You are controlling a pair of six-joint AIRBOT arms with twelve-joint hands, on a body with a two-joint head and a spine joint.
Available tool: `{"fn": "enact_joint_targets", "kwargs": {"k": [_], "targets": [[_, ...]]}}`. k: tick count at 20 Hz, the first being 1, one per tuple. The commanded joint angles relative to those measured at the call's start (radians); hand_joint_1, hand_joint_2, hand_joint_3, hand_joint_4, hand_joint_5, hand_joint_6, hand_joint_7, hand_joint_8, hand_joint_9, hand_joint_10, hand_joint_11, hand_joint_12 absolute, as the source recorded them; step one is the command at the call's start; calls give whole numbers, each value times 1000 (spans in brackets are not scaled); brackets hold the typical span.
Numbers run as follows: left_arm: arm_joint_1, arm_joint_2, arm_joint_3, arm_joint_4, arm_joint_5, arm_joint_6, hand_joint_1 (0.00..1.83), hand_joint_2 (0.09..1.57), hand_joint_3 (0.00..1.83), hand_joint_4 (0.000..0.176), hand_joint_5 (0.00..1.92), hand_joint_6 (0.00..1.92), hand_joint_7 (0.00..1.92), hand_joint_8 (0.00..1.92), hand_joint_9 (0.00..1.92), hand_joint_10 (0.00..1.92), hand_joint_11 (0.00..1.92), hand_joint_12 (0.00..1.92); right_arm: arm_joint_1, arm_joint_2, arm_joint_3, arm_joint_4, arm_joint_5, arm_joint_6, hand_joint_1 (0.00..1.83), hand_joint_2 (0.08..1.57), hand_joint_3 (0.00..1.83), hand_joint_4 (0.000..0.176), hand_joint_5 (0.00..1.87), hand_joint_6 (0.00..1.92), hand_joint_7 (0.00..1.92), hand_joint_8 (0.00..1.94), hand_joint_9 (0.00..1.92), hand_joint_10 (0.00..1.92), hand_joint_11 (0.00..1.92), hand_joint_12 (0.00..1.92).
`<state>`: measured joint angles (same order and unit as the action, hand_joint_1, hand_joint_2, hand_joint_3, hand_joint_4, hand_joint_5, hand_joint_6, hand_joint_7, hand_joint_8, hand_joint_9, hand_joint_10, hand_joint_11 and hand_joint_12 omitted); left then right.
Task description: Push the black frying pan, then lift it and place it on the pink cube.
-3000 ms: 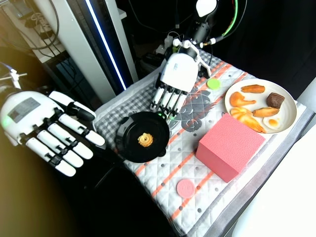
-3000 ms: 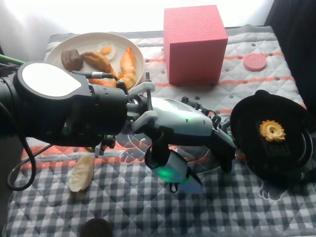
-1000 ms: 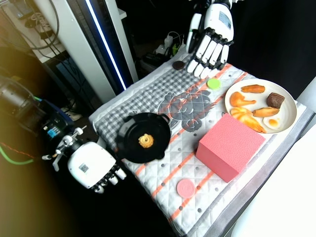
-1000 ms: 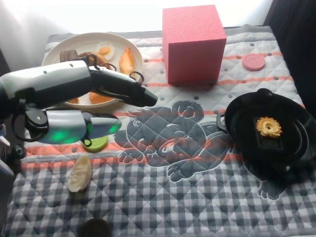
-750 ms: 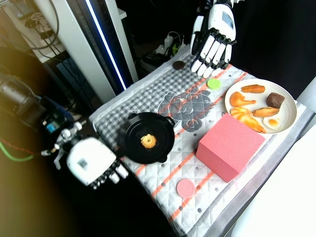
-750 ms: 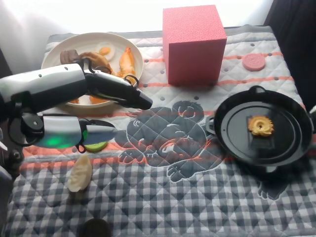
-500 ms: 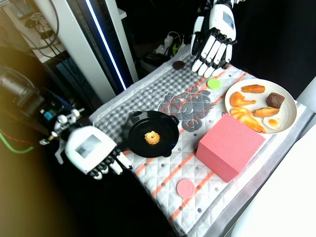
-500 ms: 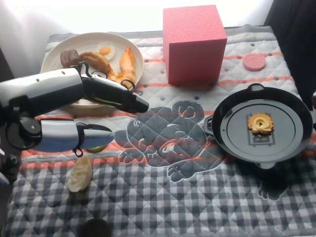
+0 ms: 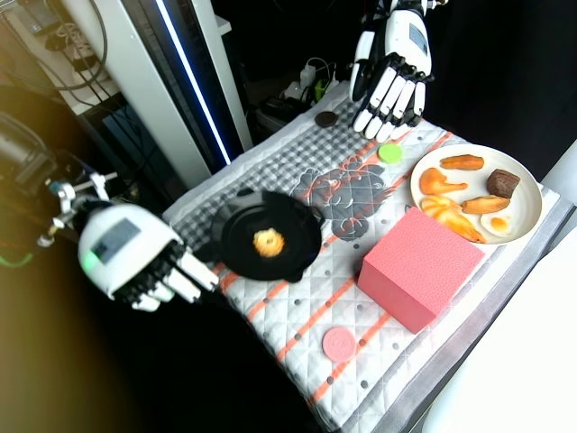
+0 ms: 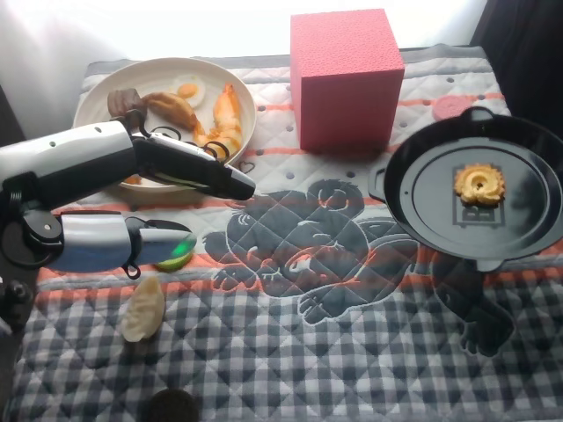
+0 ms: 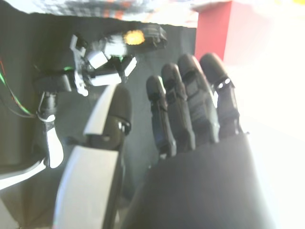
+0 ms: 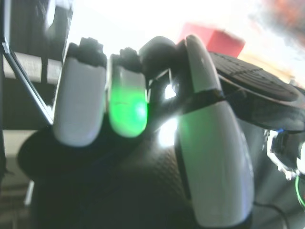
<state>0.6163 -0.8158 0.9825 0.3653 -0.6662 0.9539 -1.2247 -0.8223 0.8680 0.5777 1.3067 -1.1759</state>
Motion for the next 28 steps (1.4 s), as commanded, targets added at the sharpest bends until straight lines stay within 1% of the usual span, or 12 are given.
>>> {"fn": "enact_joint_targets", "kwargs": {"k": [1,3,8,10,12,15,18,21,22,23,26,28], "targets": [[-5,8,-4,-34,-119,0,995,1312,2,0,626,57,572,3,449,262,0,1122,21,14,2,-23,148,6,1383,1336,0,0,1258,1921,1548,1941,1697,1921,1719,1921],[6,11,-8,-49,-129,8,1008,1305,0,0,625,46,560,0,432,254,0,1101,54,21,5,-42,152,6,1418,1332,0,0,1173,1921,1491,1941,1647,1921,1665,1921],[22,12,-9,-71,-134,19,1001,1303,0,0,608,23,534,1,416,253,0,1101,167,23,40,-67,112,6,1447,1318,0,0,1188,1921,1523,1941,1675,1921,1676,1921],[30,12,-10,-77,-134,19,1027,1314,1,0,619,20,557,4,396,394,0,1250,227,14,68,-82,57,5,1480,1294,0,0,1183,1921,1510,1941,1651,1921,1651,1921],[41,12,-10,-83,-137,19,1063,1301,0,0,612,15,573,9,349,552,0,1250,312,-21,124,-89,-33,3,1524,1272,0,0,1256,1921,1564,1941,1678,1921,1673,1921],[50,12,-10,-91,-147,19,993,1329,4,0,607,11,575,11,336,584,0,1147,404,-79,204,-89,-159,2,1545,1263,0,0,1212,1921,1504,1941,1640,1921,1642,1921],[54,12,-9,-93,-154,19,1061,1322,0,0,639,23,597,17,356,579,0,1143,486,-144,287,-89,-265,-6,1428,1290,0,0,1237,1921,1493,1941,1628,1921,1631,1921],[62,7,-7,-104,-170,19,1074,1315,0,0,673,26,595,7,362,525,0,1150,560,-213,376,-90,-363,-20,1498,1268,0,0,1285,1921,1455,1941,1580,1921,1541,1921],[69,5,-4,-112,-180,19,1049,1326,2,0,659,16,570,1,342,499,0,1111,576,-236,405,-92,-389,-21,1434,1293,3,0,1307,1921,1453,1941,1551,1921,1502,1921],[77,4,-2,-118,-189,19,1100,1293,0,0,661,14,575,3,367,496,0,1145,595,-264,438,-93,-418,-22,1394,1299,5,0,1256,1921,1453,1941,1599,1921,1620,1921],[84,-3,4,-123,-209,19,1114,1315,0,0,638,3,548,0,343,445,0,1165,626,-309,500,-92,-484,-28,1359,1267,0,0,1322,1921,1506,1941,1618,1921,1650,1921],[84,-13,13,-123,-219,19,1131,1331,0,0,658,6,569,5,380,349,0,1189,646,-330,533,-92,-534,-39,1439,1290,0,0,1320,1921,1505,1941,1634,1921,1668,1921]]}}
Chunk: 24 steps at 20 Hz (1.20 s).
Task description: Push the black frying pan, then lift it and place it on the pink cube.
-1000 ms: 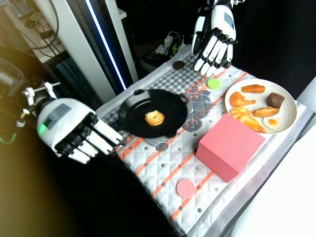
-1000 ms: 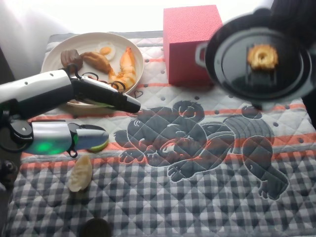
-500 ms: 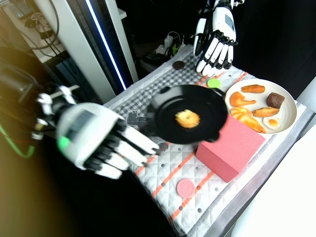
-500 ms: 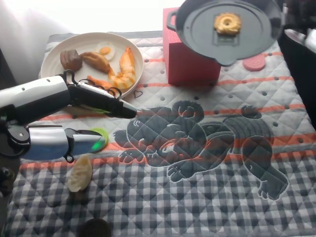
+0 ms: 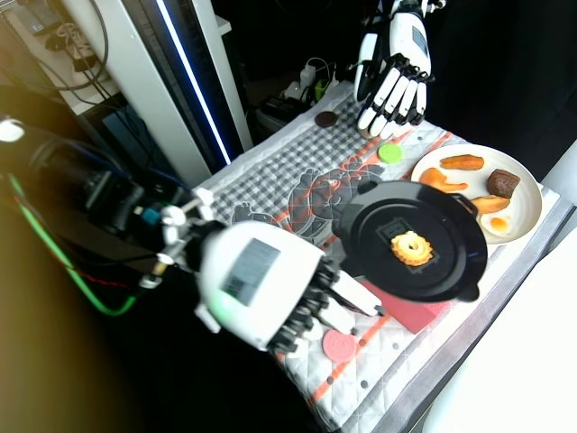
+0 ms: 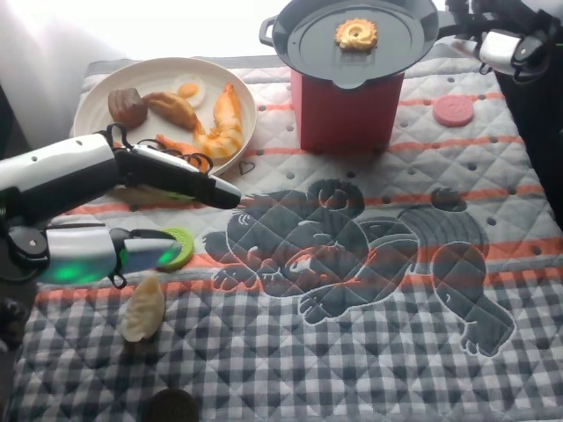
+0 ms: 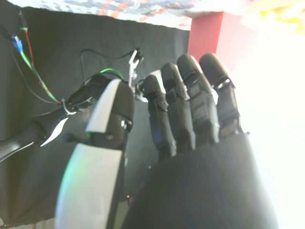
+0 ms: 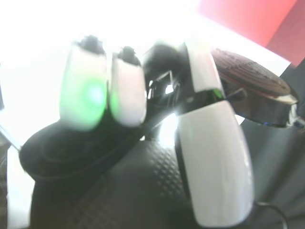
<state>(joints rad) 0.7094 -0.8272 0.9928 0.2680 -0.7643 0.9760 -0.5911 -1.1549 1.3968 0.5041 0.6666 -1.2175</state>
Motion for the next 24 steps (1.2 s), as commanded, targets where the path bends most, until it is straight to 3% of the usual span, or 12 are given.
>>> {"fn": "enact_joint_targets", "kwargs": {"k": [1,3,4,6,10,11,14,16,17,18,20,24], "targets": [[-9,-5,5,-27,-122,-4,1131,1331,0,0,658,6,569,5,380,349,0,1189,20,-3,10,-6,90,-26,1439,1290,0,0,1320,1921,1505,1941,1634,1921,1668,1921],[-8,-10,7,-28,-125,-5,1170,1312,0,0,686,14,592,9,432,356,0,1221,28,-17,34,3,54,-40,1427,1301,3,26,1258,1921,1472,1941,1605,1921,1650,1921],[-8,-10,8,-28,-125,-5,1140,1331,2,0,674,7,571,4,432,358,0,1166,29,-20,44,10,45,-41,1436,1303,4,146,1274,1921,1454,1941,1593,1921,1648,1921],[-8,-12,10,-28,-127,-5,1120,1331,2,0,721,24,596,13,459,369,0,1166,31,-26,63,33,32,-46,1384,1338,21,175,1286,1921,1455,1941,1588,1921,1628,1921],[-5,-14,10,-31,-135,-6,1155,1316,0,0,701,9,594,6,439,328,0,1051,31,-42,76,76,-6,-74,1318,1331,15,176,1135,1921,1324,1941,1464,1921,1529,1921],[-3,-13,11,-34,-137,-7,1140,1319,0,0,711,12,606,9,457,327,0,1068,31,-43,73,94,-12,-101,1224,1337,10,0,840,1921,1063,1941,1245,1921,1325,1921],[4,-12,10,-46,-143,-7,1150,1313,0,0,719,12,612,8,463,322,0,1094,30,-43,51,102,-14,-131,992,1310,35,0,64,1243,252,1401,282,1626,231,1919],[10,-10,8,-53,-149,-7,1148,1301,0,0,706,2,597,1,461,297,0,1097,22,-36,35,102,-18,-146,903,1218,0,29,2,68,45,183,5,414,1,855],[11,-10,8,-54,-149,-7,1148,1301,0,0,706,2,597,1,461,297,0,1097,21,-34,31,102,-18,-150,903,1218,0,29,2,68,45,183,5,414,1,855],[12,-9,7,-55,-150,-7,1122,1310,1,0,691,1,587,0,455,295,0,1111,20,-25,16,102,-18,-162,835,1190,0,69,0,2,1,7,5,31,0,91],[14,-5,3,-58,-151,-6,1132,1298,0,0,682,1,579,0,417,366,0,1207,15,-1,-17,101,-14,-172,750,1145,0,135,0,0,0,0,0,0,0,3],[23,0,-3,-69,-153,-6,1180,1269,0,0,693,9,591,8,347,530,0,1292,1,86,-138,82,33,-242,682,1077,0,72,0,0,0,0,0,0,0,0]]}}
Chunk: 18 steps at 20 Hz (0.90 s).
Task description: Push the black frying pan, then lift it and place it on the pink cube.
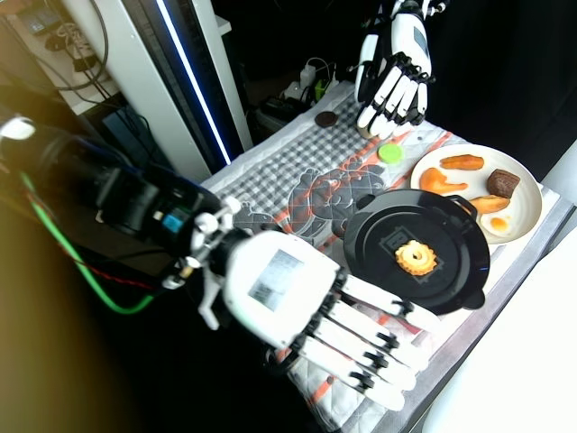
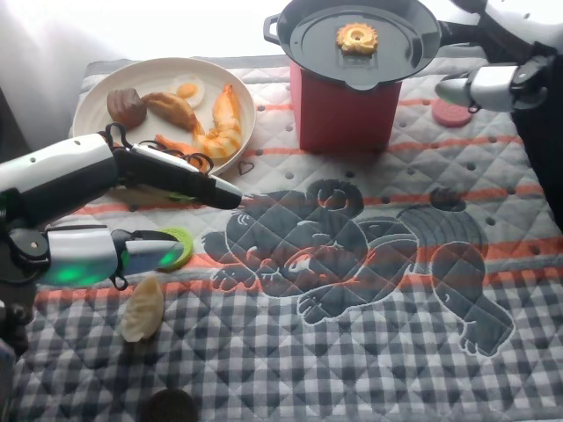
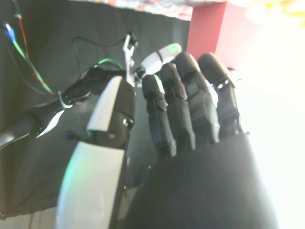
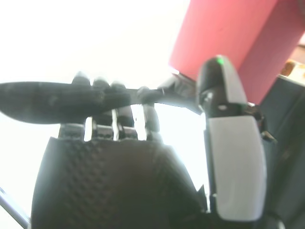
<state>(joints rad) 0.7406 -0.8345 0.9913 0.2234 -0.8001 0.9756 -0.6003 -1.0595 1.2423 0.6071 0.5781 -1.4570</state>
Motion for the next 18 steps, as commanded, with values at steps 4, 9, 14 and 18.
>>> {"fn": "enact_joint_targets", "kwargs": {"k": [4,9,14,18], "targets": [[10,24,-14,-51,-133,6,1191,1258,0,0,704,12,607,11,338,529,0,1171,-48,124,-162,-112,258,-3,709,1056,0,120,0,0,0,0,0,0,0,0],[74,83,-57,-136,-255,54,1039,1287,2,0,476,0,457,0,280,371,0,1079,-188,347,-418,-257,545,43,537,1083,0,155,0,0,0,0,0,0,0,0],[140,106,-69,-235,-412,61,254,1348,0,0,4,0,3,0,2,3,0,40,-437,473,-513,-278,870,227,494,1129,5,59,0,0,0,0,0,0,0,0],[179,111,-68,-296,-526,38,192,1156,0,66,0,0,0,0,0,0,0,0,-615,511,-548,-222,1095,319,540,1087,0,38,0,0,0,0,0,0,0,0]]}}
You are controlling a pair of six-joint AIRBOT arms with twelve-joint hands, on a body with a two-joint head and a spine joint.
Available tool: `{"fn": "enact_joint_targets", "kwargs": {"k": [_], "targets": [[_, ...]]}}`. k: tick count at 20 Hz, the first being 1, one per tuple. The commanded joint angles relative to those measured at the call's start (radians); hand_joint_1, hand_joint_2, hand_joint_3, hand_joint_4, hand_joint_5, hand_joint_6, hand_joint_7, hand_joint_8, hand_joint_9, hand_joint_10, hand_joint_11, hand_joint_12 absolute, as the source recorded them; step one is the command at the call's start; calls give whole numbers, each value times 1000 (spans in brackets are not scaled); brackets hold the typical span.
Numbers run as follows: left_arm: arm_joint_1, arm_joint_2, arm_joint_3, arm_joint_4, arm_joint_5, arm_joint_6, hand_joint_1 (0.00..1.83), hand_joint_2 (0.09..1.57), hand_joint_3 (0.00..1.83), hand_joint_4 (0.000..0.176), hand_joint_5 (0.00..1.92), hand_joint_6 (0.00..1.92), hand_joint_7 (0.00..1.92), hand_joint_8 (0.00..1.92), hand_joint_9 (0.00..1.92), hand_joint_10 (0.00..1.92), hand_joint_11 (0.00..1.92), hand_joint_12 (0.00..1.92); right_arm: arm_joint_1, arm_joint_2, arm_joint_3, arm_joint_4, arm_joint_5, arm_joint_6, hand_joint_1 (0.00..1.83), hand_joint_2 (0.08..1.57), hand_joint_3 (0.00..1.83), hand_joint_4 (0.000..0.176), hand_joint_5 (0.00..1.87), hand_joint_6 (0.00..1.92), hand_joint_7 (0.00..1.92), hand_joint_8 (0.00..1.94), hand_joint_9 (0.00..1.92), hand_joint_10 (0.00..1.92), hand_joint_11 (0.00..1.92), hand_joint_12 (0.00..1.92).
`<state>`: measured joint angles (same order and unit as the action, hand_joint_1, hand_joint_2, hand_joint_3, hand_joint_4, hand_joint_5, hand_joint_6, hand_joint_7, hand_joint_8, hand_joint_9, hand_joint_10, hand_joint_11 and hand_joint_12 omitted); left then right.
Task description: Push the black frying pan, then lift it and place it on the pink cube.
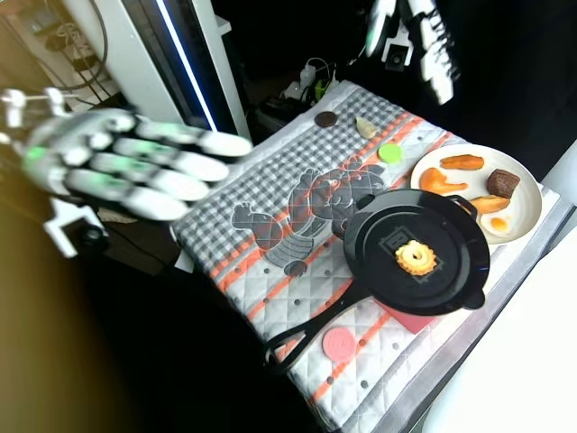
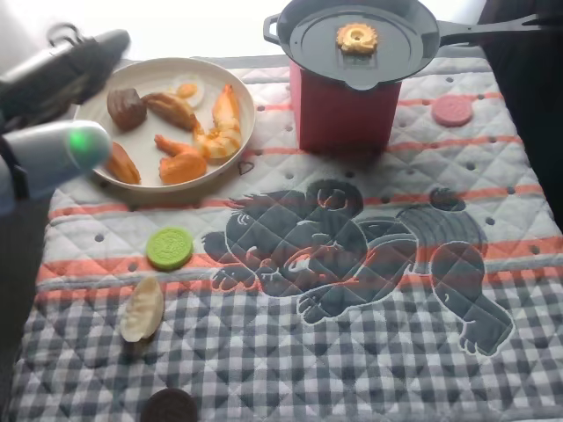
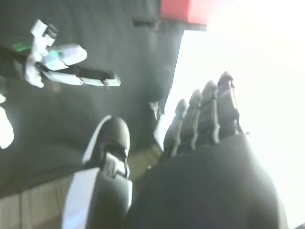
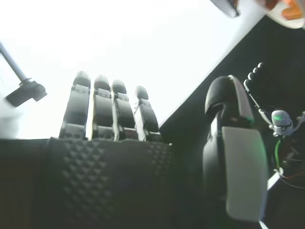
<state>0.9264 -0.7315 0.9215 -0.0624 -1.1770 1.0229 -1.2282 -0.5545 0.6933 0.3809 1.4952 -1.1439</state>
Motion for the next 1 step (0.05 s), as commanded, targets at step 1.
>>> {"fn": "enact_joint_targets", "kwargs": {"k": [1], "targets": [[7,9,5,-26,-189,-30,192,1156,0,66,0,0,0,0,0,0,0,0,-28,10,-1,18,248,43,540,1087,0,38,0,0,0,0,0,0,0,0]]}}
